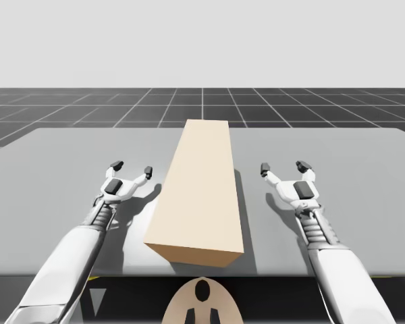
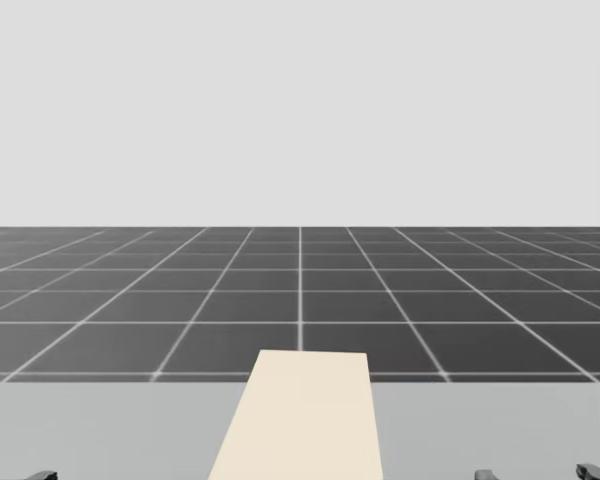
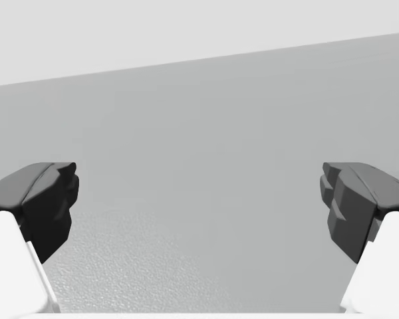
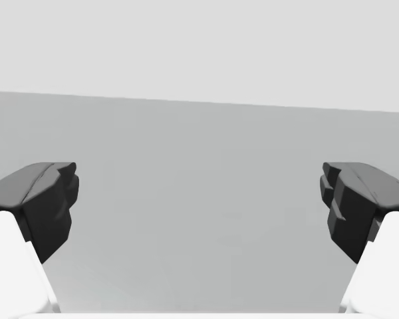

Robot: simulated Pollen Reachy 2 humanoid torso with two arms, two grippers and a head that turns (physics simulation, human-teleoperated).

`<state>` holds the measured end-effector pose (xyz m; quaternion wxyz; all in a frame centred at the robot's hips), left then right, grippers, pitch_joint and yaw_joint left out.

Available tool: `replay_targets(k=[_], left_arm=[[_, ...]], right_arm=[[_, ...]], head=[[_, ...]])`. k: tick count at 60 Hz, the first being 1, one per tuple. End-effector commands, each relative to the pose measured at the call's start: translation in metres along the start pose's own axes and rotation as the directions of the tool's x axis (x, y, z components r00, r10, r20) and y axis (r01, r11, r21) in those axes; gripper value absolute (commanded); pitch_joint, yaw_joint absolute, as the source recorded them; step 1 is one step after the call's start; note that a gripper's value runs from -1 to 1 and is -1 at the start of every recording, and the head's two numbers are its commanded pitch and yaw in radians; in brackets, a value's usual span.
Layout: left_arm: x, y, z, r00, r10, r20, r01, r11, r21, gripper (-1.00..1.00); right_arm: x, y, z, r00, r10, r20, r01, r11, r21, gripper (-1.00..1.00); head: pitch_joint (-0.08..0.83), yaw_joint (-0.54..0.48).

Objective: Retrieve the object from inside the box.

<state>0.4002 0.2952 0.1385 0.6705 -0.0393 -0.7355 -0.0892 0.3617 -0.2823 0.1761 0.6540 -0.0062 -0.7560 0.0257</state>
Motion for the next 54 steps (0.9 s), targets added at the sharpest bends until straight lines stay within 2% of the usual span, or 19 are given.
replay_targets(k=[1, 9, 13, 14, 17, 18, 20, 22, 26, 28, 31, 33, 35, 42, 47, 51, 52, 54], left_arm=[[0.000, 0.001, -0.001, 1.000, -0.002, 0.001, 0.002, 1.000, 0.000, -1.00], [-0.003, 0.002, -0.001, 0.999, -0.010, -0.034, 0.008, 0.999, -0.033, -1.00], [-0.008, 0.000, -0.001, 0.995, -0.039, -0.088, 0.027, 0.991, -0.133, -1.00], [-0.011, -0.002, 0.000, 0.991, -0.069, -0.114, 0.047, 0.981, -0.190, -1.00], [-0.013, -0.006, 0.003, 0.989, -0.090, -0.118, 0.057, 0.963, -0.263, -1.00], [-0.015, -0.011, 0.005, 0.989, -0.096, -0.114, 0.054, 0.942, -0.330, -1.00], [-0.015, -0.015, 0.008, 0.988, -0.105, -0.115, 0.054, 0.924, -0.378, -1.00], [-0.014, -0.023, 0.013, 0.984, -0.150, -0.092, 0.095, 0.891, -0.443, -1.00], [-0.011, -0.034, 0.022, 0.985, -0.159, -0.075, 0.094, 0.837, -0.539, -1.00], [-0.009, -0.042, 0.028, 0.982, -0.181, -0.047, 0.118, 0.799, -0.590, -1.00], [-0.007, -0.051, 0.036, 0.980, -0.196, -0.027, 0.132, 0.749, -0.649, -1.00], [-0.006, -0.054, 0.038, 0.979, -0.200, -0.020, 0.137, 0.736, -0.663, -1.00], [-0.004, -0.060, 0.043, 0.978, -0.210, -0.009, 0.145, 0.707, -0.692, -1.00], [-0.001, -0.075, 0.054, 0.969, -0.247, 0.012, 0.175, 0.649, -0.740, -1.00], [0.001, -0.083, 0.059, 0.968, -0.250, 0.026, 0.181, 0.624, -0.760, -1.00], [0.002, -0.088, 0.060, 0.968, -0.248, 0.041, 0.193, 0.626, -0.756, -1.00], [0.003, -0.089, 0.061, 0.969, -0.245, 0.040, 0.191, 0.633, -0.750, -1.00], [0.004, -0.090, 0.061, 0.971, -0.235, 0.040, 0.182, 0.624, -0.760, -1.00]], right_arm=[[-0.001, 0.002, 0.002, 1.000, -0.011, -0.017, 0.011, 1.000, 0.021, -1.00], [-0.003, 0.002, -0.001, 0.999, -0.018, -0.040, 0.022, 0.996, 0.091, -1.00], [-0.009, 0.001, -0.002, 0.996, -0.001, -0.086, 0.017, 0.983, 0.181, -1.00], [-0.011, 0.001, -0.002, 0.994, 0.000, -0.106, 0.026, 0.970, 0.240, -1.00], [-0.013, 0.002, -0.001, 0.993, -0.015, -0.117, 0.047, 0.960, 0.275, -1.00], [-0.014, 0.002, -0.001, 0.993, -0.007, -0.115, 0.042, 0.951, 0.306, -1.00], [-0.014, 0.003, 0.000, 0.995, 0.006, -0.104, 0.029, 0.944, 0.329, -1.00], [-0.012, 0.004, 0.002, 0.996, 0.024, -0.082, 0.007, 0.933, 0.359, -1.00], [-0.010, 0.008, 0.006, 0.998, 0.030, -0.051, -0.008, 0.917, 0.398, -1.00], [-0.008, 0.011, 0.009, 0.999, 0.038, -0.033, -0.020, 0.900, 0.435, -1.00], [-0.006, 0.013, 0.012, 0.999, 0.046, -0.006, -0.038, 0.882, 0.470, -1.00], [-0.005, 0.014, 0.013, 0.999, 0.052, 0.007, -0.048, 0.875, 0.481, -1.00], [-0.004, 0.016, 0.015, 0.999, 0.045, 0.024, -0.051, 0.866, 0.498, -1.00], [0.000, 0.020, 0.021, 0.996, 0.052, 0.076, -0.085, 0.839, 0.538, -1.00], [0.002, 0.020, 0.023, 0.994, 0.042, 0.103, -0.092, 0.834, 0.544, -1.00], [0.004, 0.020, 0.025, 0.993, 0.030, 0.116, -0.090, 0.829, 0.552, -1.00], [0.005, 0.020, 0.025, 0.993, 0.026, 0.119, -0.089, 0.828, 0.554, -1.00], [0.005, 0.021, 0.025, 0.993, 0.026, 0.118, -0.088, 0.828, 0.554, -1.00]], head=[[0.002, 0.00], [0.003, 0.00], [0.003, 0.00], [0.003, 0.00], [0.003, 0.00], [0.002, 0.00], [0.002, 0.00], [0.000, 0.00], [-0.001, 0.00], [-0.001, 0.00], [-0.003, -0.01], [-0.003, -0.01], [-0.005, -0.01], [-0.007, -0.01], [-0.010, -0.01], [-0.012, -0.01], [-0.013, -0.01], [-0.014, -0.01]])
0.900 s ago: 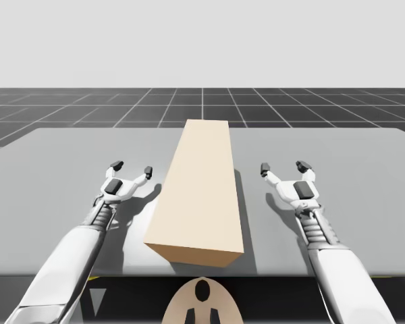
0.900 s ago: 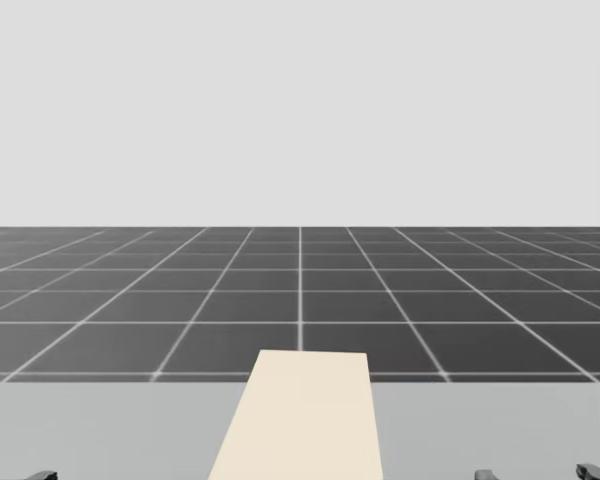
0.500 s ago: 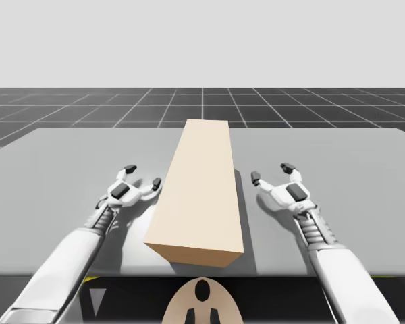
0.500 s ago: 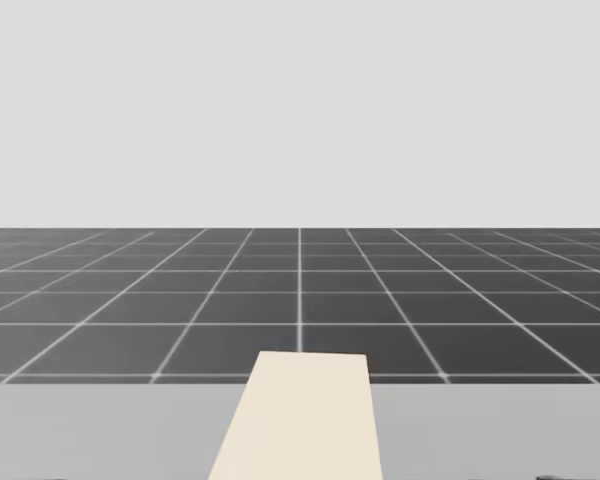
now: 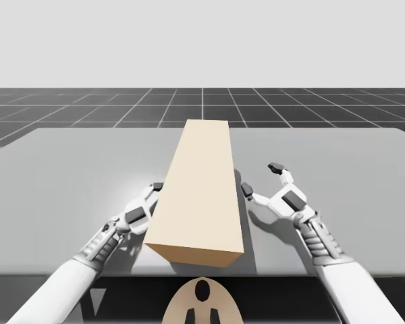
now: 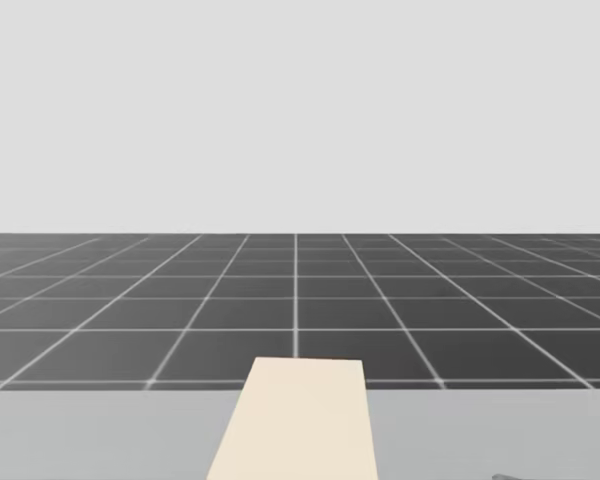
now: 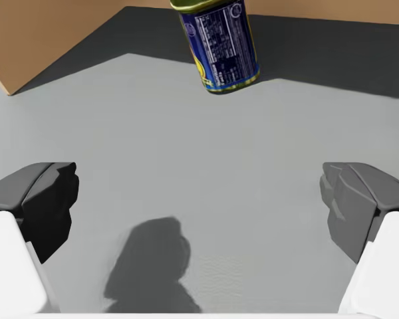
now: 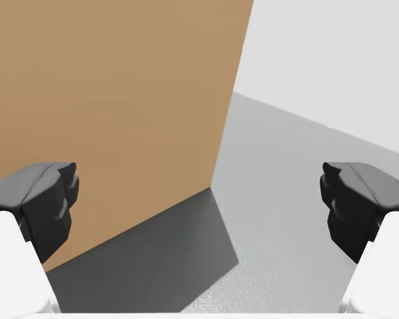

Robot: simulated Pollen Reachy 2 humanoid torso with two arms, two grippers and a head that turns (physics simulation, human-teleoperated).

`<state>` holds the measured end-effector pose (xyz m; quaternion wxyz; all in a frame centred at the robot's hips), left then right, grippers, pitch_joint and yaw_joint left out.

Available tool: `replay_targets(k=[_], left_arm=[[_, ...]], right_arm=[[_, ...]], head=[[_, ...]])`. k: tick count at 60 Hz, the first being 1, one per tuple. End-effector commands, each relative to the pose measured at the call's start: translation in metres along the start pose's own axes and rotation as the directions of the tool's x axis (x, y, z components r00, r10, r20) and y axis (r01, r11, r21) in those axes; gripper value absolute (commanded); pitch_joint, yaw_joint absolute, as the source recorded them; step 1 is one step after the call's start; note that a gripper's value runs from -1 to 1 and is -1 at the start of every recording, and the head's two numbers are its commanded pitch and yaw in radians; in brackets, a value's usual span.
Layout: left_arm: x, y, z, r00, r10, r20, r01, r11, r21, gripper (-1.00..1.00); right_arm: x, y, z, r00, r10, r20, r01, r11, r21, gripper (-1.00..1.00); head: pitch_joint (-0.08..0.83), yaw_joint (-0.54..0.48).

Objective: Retrieve the object from inside the box.

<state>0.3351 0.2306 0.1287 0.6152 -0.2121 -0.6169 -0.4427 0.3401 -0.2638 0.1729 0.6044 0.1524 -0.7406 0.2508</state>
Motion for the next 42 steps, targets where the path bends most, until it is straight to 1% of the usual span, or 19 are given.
replay_targets(k=[1, 4, 5, 7, 11, 15, 19, 20, 23, 25, 30, 32, 35, 36, 42], left_arm=[[0.008, -0.015, -0.005, 1.000, -0.021, 0.021, 0.023, 0.998, -0.064, -1.00], [0.010, -0.015, -0.008, 0.999, -0.010, 0.040, 0.013, 0.998, -0.065, -1.00], [0.013, -0.015, -0.011, 0.998, 0.001, 0.057, 0.002, 0.999, -0.051, -1.00], [0.014, -0.015, -0.013, 0.998, 0.017, 0.065, -0.013, 0.998, -0.058, -1.00], [0.015, -0.016, -0.019, 0.996, 0.017, 0.085, -0.012, 0.998, -0.059, -1.00], [0.017, -0.015, -0.025, 0.997, 0.019, 0.079, -0.013, 0.997, -0.076, -1.00], [0.019, -0.014, -0.030, 0.995, 0.021, 0.099, -0.014, 0.997, -0.077, -1.00], [0.020, -0.012, -0.034, 0.993, 0.035, 0.115, -0.026, 0.997, -0.079, -1.00], [0.021, -0.010, -0.038, 0.990, 0.039, 0.138, -0.028, 0.996, -0.079, -1.00], [0.022, -0.008, -0.043, 0.988, 0.060, 0.145, -0.047, 0.995, -0.091, -1.00], [0.024, -0.005, -0.053, 0.984, 0.079, 0.161, -0.061, 0.991, -0.117, -1.00], [0.025, -0.003, -0.060, 0.980, 0.107, 0.171, -0.083, 0.987, -0.138, -1.00], [0.025, 0.000, -0.066, 0.976, 0.119, 0.181, -0.093, 0.985, -0.146, -1.00], [0.025, 0.001, -0.070, 0.974, 0.134, 0.185, -0.106, 0.982, -0.155, -1.00], [0.024, 0.009, -0.084, 0.968, 0.161, 0.191, -0.129, 0.977, -0.169, -1.00]], right_arm=[[0.005, 0.003, 0.003, 0.999, 0.016, 0.043, -0.018, 0.999, 0.036, -1.00], [0.006, 0.004, 0.003, 0.999, 0.015, 0.050, -0.018, 0.999, 0.043, -1.00], [0.006, 0.005, 0.003, 0.999, 0.016, 0.051, -0.018, 0.999, 0.044, -1.00], [0.006, 0.005, 0.003, 0.998, 0.019, 0.053, -0.021, 0.999, 0.046, -1.00], [0.007, 0.006, 0.003, 0.998, 0.019, 0.061, -0.023, 0.998, 0.055, -1.00], [0.007, 0.007, 0.003, 0.998, 0.025, 0.065, -0.029, 0.998, 0.060, -1.00], [0.006, 0.007, 0.003, 0.997, 0.029, 0.065, -0.033, 0.997, 0.065, -1.00], [0.006, 0.007, 0.003, 0.997, 0.032, 0.065, -0.037, 0.997, 0.065, -1.00], [0.006, 0.008, 0.003, 0.997, 0.034, 0.067, -0.038, 0.997, 0.069, -1.00], [0.007, 0.008, 0.003, 0.997, 0.036, 0.071, -0.041, 0.997, 0.071, -1.00], [0.007, 0.009, 0.003, 0.996, 0.039, 0.076, -0.045, 0.996, 0.078, -1.00], [0.007, 0.010, 0.002, 0.996, 0.041, 0.078, -0.047, 0.996, 0.080, -1.00], [0.007, 0.011, 0.002, 0.996, 0.046, 0.079, -0.053, 0.995, 0.082, -1.00], [0.007, 0.011, 0.002, 0.996, 0.048, 0.080, -0.055, 0.995, 0.083, -1.00], [0.008, 0.013, 0.003, 0.995, 0.053, 0.088, -0.061, 0.994, 0.089, -1.00]], head=[[-0.014, -0.01], [-0.016, -0.01], [-0.018, -0.01], [-0.019, -0.01], [-0.024, -0.01], [-0.026, -0.01], [-0.026, -0.01], [-0.026, -0.01], [-0.025, -0.01], [-0.024, -0.01], [-0.023, -0.01], [-0.021, -0.01], [-0.020, -0.01], [-0.019, -0.01], [-0.014, 0.00]])
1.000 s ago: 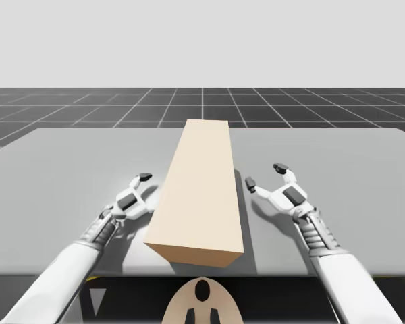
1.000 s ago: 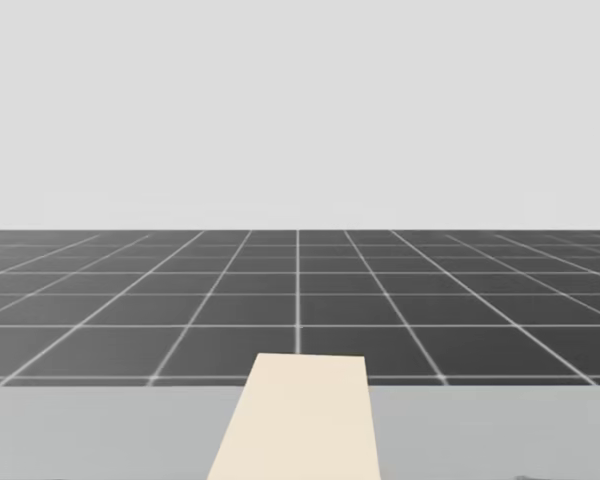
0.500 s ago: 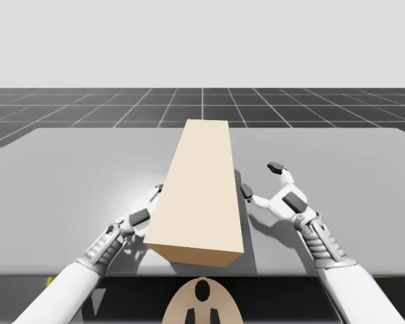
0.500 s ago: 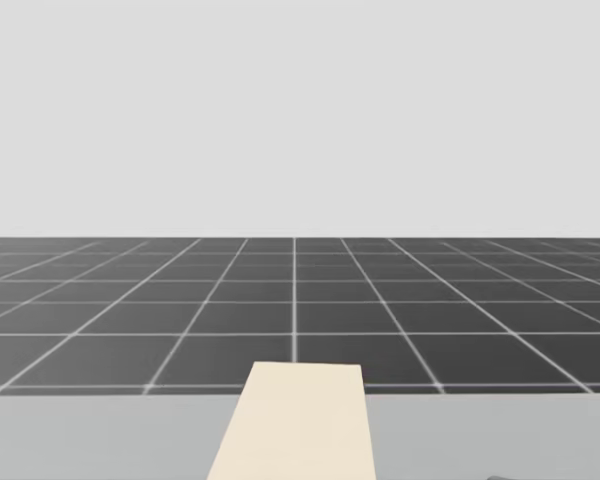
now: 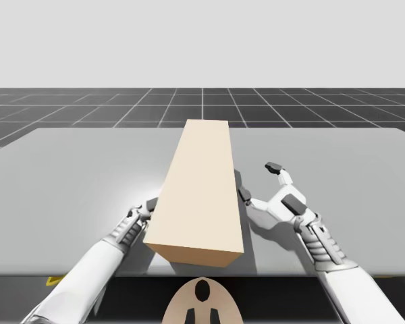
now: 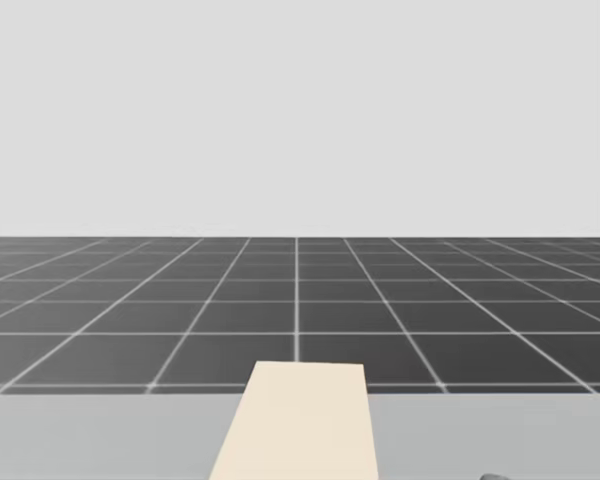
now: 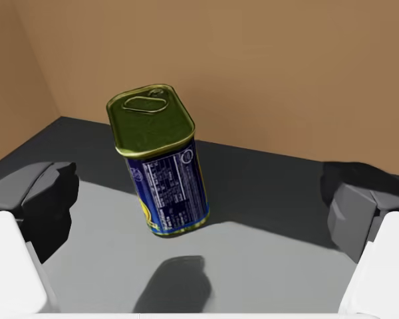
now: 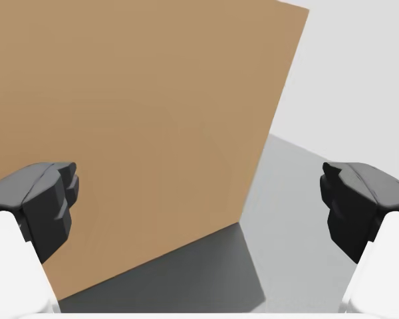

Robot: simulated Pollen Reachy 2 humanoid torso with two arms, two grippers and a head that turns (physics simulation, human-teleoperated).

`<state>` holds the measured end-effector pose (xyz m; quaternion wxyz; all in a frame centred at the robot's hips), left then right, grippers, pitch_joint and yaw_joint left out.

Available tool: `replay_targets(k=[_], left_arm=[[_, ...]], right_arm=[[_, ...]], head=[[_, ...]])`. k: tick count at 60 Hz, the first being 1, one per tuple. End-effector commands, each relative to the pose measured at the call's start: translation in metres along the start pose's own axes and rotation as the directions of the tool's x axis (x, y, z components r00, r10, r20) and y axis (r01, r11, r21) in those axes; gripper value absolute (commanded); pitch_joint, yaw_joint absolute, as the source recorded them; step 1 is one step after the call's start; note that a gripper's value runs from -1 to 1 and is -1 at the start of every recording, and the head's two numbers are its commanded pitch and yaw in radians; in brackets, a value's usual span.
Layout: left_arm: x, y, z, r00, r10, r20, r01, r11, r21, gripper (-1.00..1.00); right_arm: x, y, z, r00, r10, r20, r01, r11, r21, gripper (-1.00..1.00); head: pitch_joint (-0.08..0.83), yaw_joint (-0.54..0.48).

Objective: Retrieve the object from inside the box.

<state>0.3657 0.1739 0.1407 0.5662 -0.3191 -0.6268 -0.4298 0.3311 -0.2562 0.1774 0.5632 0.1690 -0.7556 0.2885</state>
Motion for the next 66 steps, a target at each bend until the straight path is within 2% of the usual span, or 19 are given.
replay_targets(k=[1, 3, 11, 22, 32, 34, 53, 54, 55, 57, 61, 66], left_arm=[[-0.002, 0.015, -0.023, 0.998, 0.051, 0.035, -0.050, 0.998, -0.028, -1.00], [-0.005, 0.019, -0.028, 0.997, 0.069, 0.037, -0.068, 0.997, -0.036, -1.00], [-0.013, 0.033, -0.044, 0.995, 0.093, 0.023, -0.092, 0.995, -0.045, -1.00], [-0.025, 0.041, -0.063, 0.990, 0.139, 0.012, -0.138, 0.988, -0.063, -1.00], [-0.034, 0.038, -0.083, 0.988, 0.155, -0.005, -0.155, 0.981, -0.120, -1.00], [-0.035, 0.037, -0.087, 0.986, 0.169, -0.007, -0.168, 0.976, -0.140, -1.00], [-0.037, 0.030, -0.108, 0.986, 0.160, -0.040, -0.165, 0.961, -0.221, -1.00], [-0.036, 0.027, -0.111, 0.987, 0.154, -0.036, -0.158, 0.962, -0.223, -0.42], [-0.035, 0.026, -0.112, 0.987, 0.155, -0.035, -0.159, 0.961, -0.228, -0.06], [-0.034, 0.025, -0.113, 0.987, 0.157, -0.039, -0.161, 0.957, -0.239, 0.87], [-0.029, 0.020, -0.117, 0.989, 0.145, -0.037, -0.150, 0.953, -0.263, 0.99], [-0.028, 0.018, -0.117, 0.989, 0.140, -0.039, -0.145, 0.950, -0.275, 1.00]], right_arm=[[0.001, 0.003, 0.000, 1.000, 0.011, 0.010, -0.012, 1.000, 0.011, -1.00], [0.002, 0.004, 0.000, 1.000, 0.013, 0.015, -0.013, 1.000, 0.014, -1.00], [0.004, 0.008, 0.000, 0.999, 0.023, 0.025, -0.023, 1.000, 0.021, -1.00], [0.007, 0.010, 0.001, 0.999, 0.030, 0.039, -0.031, 0.999, 0.025, -1.00], [0.009, 0.011, 0.002, 0.998, 0.032, 0.047, -0.034, 0.999, 0.025, -1.00], [0.009, 0.010, 0.002, 0.998, 0.034, 0.048, -0.035, 0.999, 0.025, -1.00], [0.010, 0.011, 0.001, 0.998, 0.036, 0.051, -0.037, 0.999, 0.025, -1.00], [0.010, 0.011, 0.001, 0.998, 0.036, 0.051, -0.037, 0.999, 0.025, -1.00], [0.010, 0.011, 0.001, 0.998, 0.036, 0.051, -0.037, 0.999, 0.025, -1.00], [0.010, 0.011, 0.002, 0.998, 0.037, 0.051, -0.038, 0.999, 0.023, -1.00], [0.010, 0.010, 0.002, 0.998, 0.038, 0.051, -0.039, 0.999, 0.020, -1.00], [0.010, 0.010, 0.002, 0.998, 0.039, 0.051, -0.040, 0.999, 0.019, -1.00]], head=[[-0.013, 0.00], [-0.011, 0.00], [-0.003, 0.01], [0.014, 0.00], [0.020, -0.01], [0.022, -0.01], [0.030, -0.01], [0.030, -0.01], [0.030, -0.01], [0.030, -0.01], [0.030, -0.02], [0.031, -0.02]])
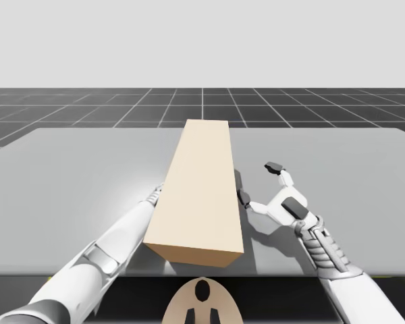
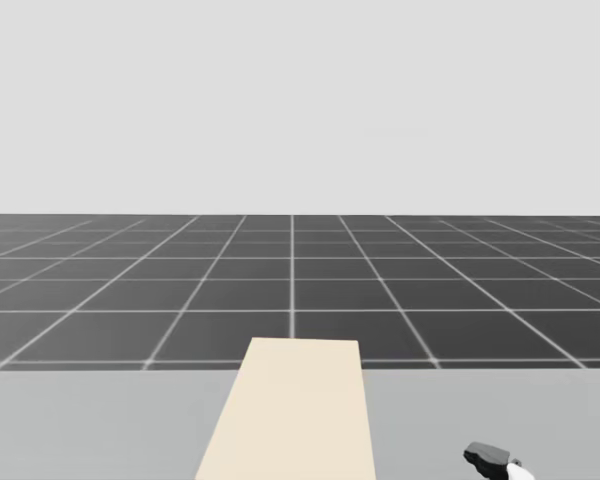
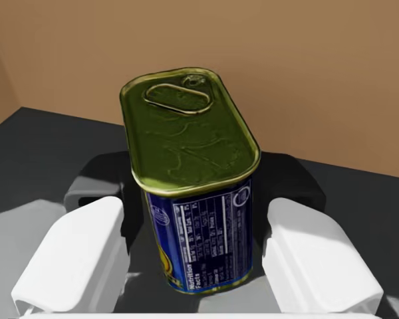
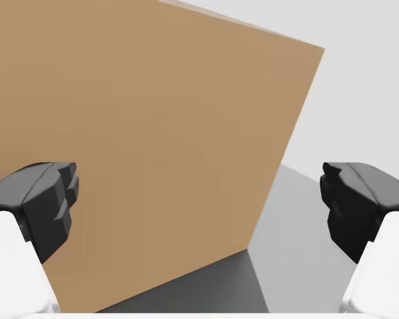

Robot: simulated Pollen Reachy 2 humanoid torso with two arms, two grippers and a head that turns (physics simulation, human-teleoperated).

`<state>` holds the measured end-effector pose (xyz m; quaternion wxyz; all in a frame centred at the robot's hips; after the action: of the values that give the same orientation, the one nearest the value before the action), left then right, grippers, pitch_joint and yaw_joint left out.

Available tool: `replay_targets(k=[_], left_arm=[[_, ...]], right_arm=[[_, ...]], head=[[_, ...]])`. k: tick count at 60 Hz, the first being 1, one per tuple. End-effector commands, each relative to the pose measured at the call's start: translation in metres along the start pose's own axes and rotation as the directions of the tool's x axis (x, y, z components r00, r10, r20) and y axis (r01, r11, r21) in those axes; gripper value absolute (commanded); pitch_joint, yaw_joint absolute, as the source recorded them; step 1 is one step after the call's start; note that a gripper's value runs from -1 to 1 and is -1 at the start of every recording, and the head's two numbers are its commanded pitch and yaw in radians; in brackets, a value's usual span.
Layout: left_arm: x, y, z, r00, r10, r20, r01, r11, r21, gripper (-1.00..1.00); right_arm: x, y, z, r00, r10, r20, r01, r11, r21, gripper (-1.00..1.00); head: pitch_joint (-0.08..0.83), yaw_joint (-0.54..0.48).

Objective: Retrieve the object from inside the box.

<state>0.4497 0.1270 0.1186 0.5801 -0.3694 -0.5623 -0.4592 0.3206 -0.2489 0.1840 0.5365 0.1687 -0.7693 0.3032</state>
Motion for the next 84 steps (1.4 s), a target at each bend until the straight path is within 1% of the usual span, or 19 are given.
replay_targets(k=[1, 7, 14, 17, 24, 32, 33, 35, 40, 43, 46, 54, 58, 61, 63, 64, 71, 75, 84], left_arm=[[0.003, -0.028, -0.042, 0.998, 0.055, 0.041, -0.049, 0.988, -0.146, 1.00], [0.003, -0.027, -0.037, 0.998, 0.055, 0.038, -0.049, 0.988, -0.144, 1.00], [0.003, -0.021, -0.023, 0.998, 0.053, 0.041, -0.047, 0.991, -0.126, 1.00], [0.003, -0.019, -0.014, 0.998, 0.054, 0.040, -0.049, 0.992, -0.114, 1.00], [0.003, -0.015, 0.013, 0.999, 0.039, 0.025, -0.037, 0.995, -0.098, 1.00], [0.003, -0.014, 0.043, 1.000, 0.010, -0.006, -0.010, 0.995, -0.095, 1.00], [0.004, -0.013, 0.050, 1.000, 0.000, -0.014, -0.002, 0.996, -0.086, 1.00], [0.004, -0.013, 0.052, 1.000, -0.002, -0.016, 0.001, 0.996, -0.084, 1.00], [0.008, -0.008, 0.073, 0.999, -0.024, -0.024, 0.022, 0.998, -0.055, 1.00], [0.010, -0.007, 0.081, 0.999, -0.024, -0.024, 0.023, 0.999, -0.047, 1.00], [0.012, -0.005, 0.090, 0.999, -0.035, -0.026, 0.034, 0.999, -0.029, 1.00], [0.011, -0.002, 0.115, 0.999, -0.038, -0.029, 0.038, 0.999, 0.008, 1.00], [0.011, 0.000, 0.134, 0.999, -0.034, -0.029, 0.035, 0.999, 0.036, 1.00], [0.011, 0.001, 0.147, 0.999, -0.042, -0.034, 0.044, 0.997, 0.059, 1.00], [0.011, 0.002, 0.152, 0.999, -0.038, -0.031, 0.040, 0.997, 0.067, 1.00], [0.012, 0.002, 0.160, 0.999, -0.040, -0.033, 0.043, 0.996, 0.080, 1.00], [0.018, 0.007, 0.185, 0.998, -0.047, -0.032, 0.051, 0.991, 0.127, 1.00], [0.024, 0.010, 0.195, 0.998, -0.050, -0.027, 0.053, 0.988, 0.147, 1.00], [0.046, 0.018, 0.211, 0.997, -0.078, -0.028, 0.082, 0.979, 0.186, 1.00]], right_arm=[[0.000, -0.001, 0.001, 1.000, 0.004, 0.001, -0.004, 1.000, -0.002, -1.00], [0.001, 0.000, 0.001, 1.000, 0.005, 0.003, -0.005, 1.000, -0.001, -1.00], [0.001, -0.001, 0.001, 1.000, 0.007, 0.006, -0.007, 1.000, -0.003, -1.00], [0.001, -0.001, 0.001, 1.000, 0.008, 0.008, -0.007, 1.000, -0.005, -1.00], [0.001, -0.001, 0.001, 1.000, 0.010, 0.011, -0.010, 1.000, -0.004, -1.00], [0.001, -0.002, 0.001, 1.000, 0.009, 0.014, -0.009, 1.000, -0.003, -1.00], [0.001, -0.002, 0.001, 1.000, 0.009, 0.014, -0.009, 1.000, -0.003, -1.00], [0.001, -0.002, 0.001, 1.000, 0.010, 0.014, -0.009, 1.000, -0.003, -1.00], [0.001, -0.001, 0.000, 1.000, 0.011, 0.015, -0.011, 1.000, -0.002, -1.00], [0.001, -0.001, 0.000, 1.000, 0.011, 0.017, -0.011, 1.000, -0.003, -1.00], [0.002, -0.001, 0.001, 1.000, 0.010, 0.019, -0.010, 1.000, -0.004, -1.00], [0.003, -0.003, 0.002, 1.000, 0.009, 0.024, -0.009, 1.000, -0.009, -1.00], [0.003, -0.004, 0.003, 1.000, 0.008, 0.025, -0.007, 1.000, -0.012, -1.00], [0.003, -0.004, 0.003, 1.000, 0.008, 0.027, -0.007, 1.000, -0.014, -1.00], [0.004, -0.004, 0.003, 1.000, 0.007, 0.027, -0.006, 1.000, -0.014, -1.00], [0.004, -0.004, 0.003, 1.000, 0.006, 0.027, -0.006, 1.000, -0.014, -1.00], [0.004, -0.005, 0.003, 1.000, 0.004, 0.027, -0.003, 1.000, -0.015, -1.00], [0.004, -0.006, 0.004, 1.000, 0.003, 0.027, -0.002, 1.000, -0.019, -1.00], [0.004, -0.007, 0.004, 1.000, 0.001, 0.028, 0.000, 1.000, -0.022, -1.00]], head=[[0.031, -0.02], [0.030, -0.02], [0.026, -0.02], [0.026, -0.02], [0.023, -0.02], [0.022, -0.01], [0.022, -0.01], [0.022, -0.01], [0.020, 0.00], [0.020, 0.00], [0.019, 0.00], [0.015, 0.00], [0.014, -0.01], [0.012, -0.01], [0.011, -0.01], [0.010, -0.01], [0.006, 0.00], [0.004, 0.00], [0.000, -0.01]])
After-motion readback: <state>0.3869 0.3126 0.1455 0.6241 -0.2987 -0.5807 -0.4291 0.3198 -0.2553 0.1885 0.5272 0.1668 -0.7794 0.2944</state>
